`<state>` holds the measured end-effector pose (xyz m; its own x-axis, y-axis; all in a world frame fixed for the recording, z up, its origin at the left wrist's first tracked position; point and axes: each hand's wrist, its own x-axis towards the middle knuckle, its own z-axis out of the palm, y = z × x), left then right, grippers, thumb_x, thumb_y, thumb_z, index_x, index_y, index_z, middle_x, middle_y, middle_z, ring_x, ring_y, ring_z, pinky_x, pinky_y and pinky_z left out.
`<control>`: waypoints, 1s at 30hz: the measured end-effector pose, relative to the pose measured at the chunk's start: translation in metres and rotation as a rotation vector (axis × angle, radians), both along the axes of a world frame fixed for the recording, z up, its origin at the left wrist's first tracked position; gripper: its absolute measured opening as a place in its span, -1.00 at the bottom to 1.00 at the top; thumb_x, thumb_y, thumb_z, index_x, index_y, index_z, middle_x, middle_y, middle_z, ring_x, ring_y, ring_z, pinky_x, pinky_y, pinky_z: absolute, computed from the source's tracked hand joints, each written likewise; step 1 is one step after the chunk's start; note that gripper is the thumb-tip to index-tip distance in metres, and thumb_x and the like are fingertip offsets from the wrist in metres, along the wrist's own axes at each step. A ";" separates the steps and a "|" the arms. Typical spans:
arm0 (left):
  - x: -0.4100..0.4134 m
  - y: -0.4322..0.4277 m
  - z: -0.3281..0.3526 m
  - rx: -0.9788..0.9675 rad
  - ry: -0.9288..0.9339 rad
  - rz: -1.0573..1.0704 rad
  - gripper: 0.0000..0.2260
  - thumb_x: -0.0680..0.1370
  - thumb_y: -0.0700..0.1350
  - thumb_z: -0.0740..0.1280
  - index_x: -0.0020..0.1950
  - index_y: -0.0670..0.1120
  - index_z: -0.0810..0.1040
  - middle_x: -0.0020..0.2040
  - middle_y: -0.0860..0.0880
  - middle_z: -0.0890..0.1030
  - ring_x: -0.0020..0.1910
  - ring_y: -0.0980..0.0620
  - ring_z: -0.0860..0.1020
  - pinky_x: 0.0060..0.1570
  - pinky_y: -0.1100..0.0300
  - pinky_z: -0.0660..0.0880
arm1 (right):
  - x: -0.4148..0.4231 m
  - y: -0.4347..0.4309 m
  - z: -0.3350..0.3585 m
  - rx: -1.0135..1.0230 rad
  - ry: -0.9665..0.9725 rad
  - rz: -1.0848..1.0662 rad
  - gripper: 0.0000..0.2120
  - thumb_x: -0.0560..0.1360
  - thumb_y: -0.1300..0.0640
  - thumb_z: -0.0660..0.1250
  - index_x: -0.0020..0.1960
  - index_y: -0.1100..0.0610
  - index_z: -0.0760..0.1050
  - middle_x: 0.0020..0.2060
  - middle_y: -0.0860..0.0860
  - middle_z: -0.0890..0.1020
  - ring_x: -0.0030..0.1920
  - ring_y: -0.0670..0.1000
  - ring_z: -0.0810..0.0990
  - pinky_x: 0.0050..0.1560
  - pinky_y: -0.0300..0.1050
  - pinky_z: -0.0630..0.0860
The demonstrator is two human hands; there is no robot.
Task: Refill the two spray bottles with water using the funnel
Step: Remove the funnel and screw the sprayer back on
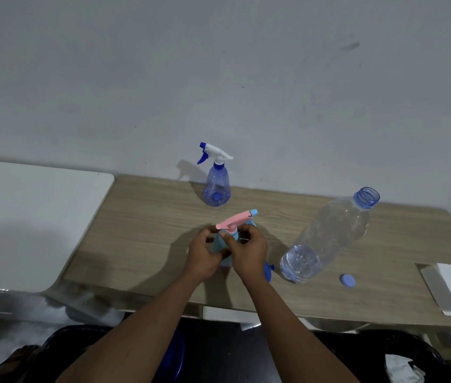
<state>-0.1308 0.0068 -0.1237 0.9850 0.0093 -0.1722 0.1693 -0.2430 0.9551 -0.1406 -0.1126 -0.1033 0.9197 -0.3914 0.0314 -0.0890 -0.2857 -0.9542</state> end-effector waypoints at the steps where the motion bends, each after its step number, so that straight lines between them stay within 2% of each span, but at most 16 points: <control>1: 0.000 0.000 0.003 0.006 0.003 -0.005 -0.48 0.24 -0.09 0.58 0.16 0.13 0.54 0.08 0.04 0.64 0.06 0.08 0.61 0.07 -0.05 0.60 | 0.000 -0.002 0.001 0.003 -0.005 0.015 -0.68 0.39 0.07 0.58 0.07 0.15 0.62 -0.06 0.00 0.68 -0.04 -0.08 0.64 -0.07 -0.31 0.55; 6: 0.002 0.003 0.001 -0.009 -0.013 -0.043 -0.43 0.20 0.04 0.60 0.18 0.13 0.55 0.06 0.03 0.68 0.05 0.01 0.65 0.05 -0.13 0.61 | -0.006 -0.007 -0.003 -0.083 -0.085 0.152 -0.81 0.50 0.06 0.45 0.09 0.07 0.62 -0.01 -0.02 0.65 0.05 -0.09 0.58 0.01 -0.27 0.49; 8: 0.001 0.003 0.000 0.010 -0.021 -0.040 -0.43 0.23 0.01 0.60 0.21 0.12 0.54 0.09 0.05 0.66 0.09 0.03 0.64 0.05 -0.12 0.61 | -0.004 -0.007 -0.006 -0.068 -0.076 0.112 -0.76 0.47 0.00 0.47 0.09 0.08 0.63 -0.02 -0.02 0.67 0.03 -0.06 0.61 0.01 -0.19 0.53; 11: -0.001 0.003 0.002 0.010 -0.034 -0.036 -0.46 0.30 -0.14 0.59 0.23 0.08 0.53 0.11 0.09 0.64 0.11 0.12 0.61 0.08 -0.06 0.61 | -0.001 -0.002 -0.001 0.050 -0.034 0.008 -0.68 0.37 0.04 0.59 0.06 0.14 0.63 -0.06 0.00 0.68 -0.04 -0.06 0.65 -0.02 -0.18 0.59; 13: -0.001 0.004 0.001 0.001 -0.039 -0.046 -0.45 0.27 -0.04 0.59 0.23 0.11 0.54 0.12 0.09 0.65 0.12 0.09 0.62 0.07 -0.08 0.61 | -0.004 -0.002 0.000 0.052 -0.055 0.021 -0.66 0.38 0.07 0.59 0.08 0.14 0.61 -0.05 -0.02 0.67 -0.03 -0.11 0.63 -0.03 -0.27 0.55; 15: 0.000 0.005 0.000 -0.010 -0.041 -0.054 -0.42 0.23 0.06 0.59 0.22 0.14 0.54 0.12 0.07 0.66 0.13 0.03 0.63 0.06 -0.11 0.62 | -0.008 -0.005 -0.002 -0.010 -0.100 0.111 -0.71 0.46 0.06 0.51 0.14 0.11 0.59 0.00 -0.03 0.65 0.04 -0.11 0.60 0.02 -0.31 0.52; 18: 0.002 0.004 -0.001 -0.003 -0.049 -0.043 -0.41 0.21 0.06 0.59 0.22 0.16 0.53 0.12 0.08 0.66 0.13 0.03 0.63 0.06 -0.10 0.62 | -0.007 -0.006 -0.003 -0.069 -0.076 0.163 -0.76 0.51 -0.02 0.39 0.12 0.06 0.60 0.02 -0.01 0.64 0.08 -0.06 0.58 0.06 -0.25 0.51; 20: 0.002 0.003 0.001 0.009 -0.065 -0.036 -0.44 0.25 -0.01 0.59 0.22 0.13 0.53 0.11 0.08 0.66 0.11 0.06 0.63 0.06 -0.06 0.62 | -0.005 -0.001 -0.002 -0.046 -0.060 0.096 -0.71 0.47 -0.04 0.42 0.12 0.09 0.61 0.02 0.00 0.64 0.07 -0.08 0.58 0.05 -0.36 0.47; 22: 0.003 0.004 0.000 0.020 -0.077 -0.030 -0.47 0.30 -0.15 0.60 0.22 0.08 0.54 0.10 0.07 0.66 0.09 0.08 0.63 0.07 -0.03 0.62 | -0.004 0.005 0.002 0.013 -0.035 0.031 -0.72 0.45 0.04 0.50 0.10 0.10 0.57 0.02 0.00 0.63 0.03 -0.12 0.58 0.00 -0.40 0.46; 24: 0.003 0.004 0.000 0.046 -0.089 -0.040 -0.48 0.32 -0.19 0.59 0.22 0.07 0.54 0.10 0.08 0.66 0.09 0.09 0.63 0.06 0.01 0.62 | -0.005 0.006 0.002 0.035 -0.029 0.009 -0.73 0.45 0.10 0.52 0.09 0.06 0.53 0.01 -0.01 0.61 0.03 -0.13 0.57 0.01 -0.34 0.47; 26: 0.003 0.003 0.003 0.058 -0.101 -0.049 -0.51 0.33 -0.20 0.59 0.20 0.06 0.54 0.10 0.09 0.64 0.08 0.10 0.62 0.02 0.16 0.61 | -0.006 0.003 -0.002 -0.011 -0.041 0.067 -0.75 0.48 0.08 0.49 0.11 0.07 0.54 0.05 -0.01 0.59 0.08 -0.12 0.55 0.08 -0.25 0.50; 28: 0.002 0.002 0.007 0.101 -0.132 -0.051 -0.53 0.34 -0.24 0.58 0.17 0.03 0.54 0.07 0.10 0.60 0.02 0.19 0.59 -0.06 0.39 0.52 | -0.003 0.002 -0.004 -0.079 -0.026 0.139 -0.76 0.52 0.04 0.44 0.15 0.10 0.55 0.11 0.02 0.56 0.16 -0.05 0.51 0.18 -0.14 0.49; 30: 0.002 0.001 0.008 0.144 -0.181 -0.066 -0.57 0.33 -0.28 0.57 0.14 -0.04 0.59 0.04 0.05 0.59 -0.03 0.32 0.56 -0.08 0.45 0.49 | 0.000 0.004 -0.005 -0.098 -0.013 0.130 -0.76 0.53 0.03 0.42 0.14 0.12 0.58 0.13 0.06 0.56 0.18 0.00 0.50 0.21 -0.09 0.49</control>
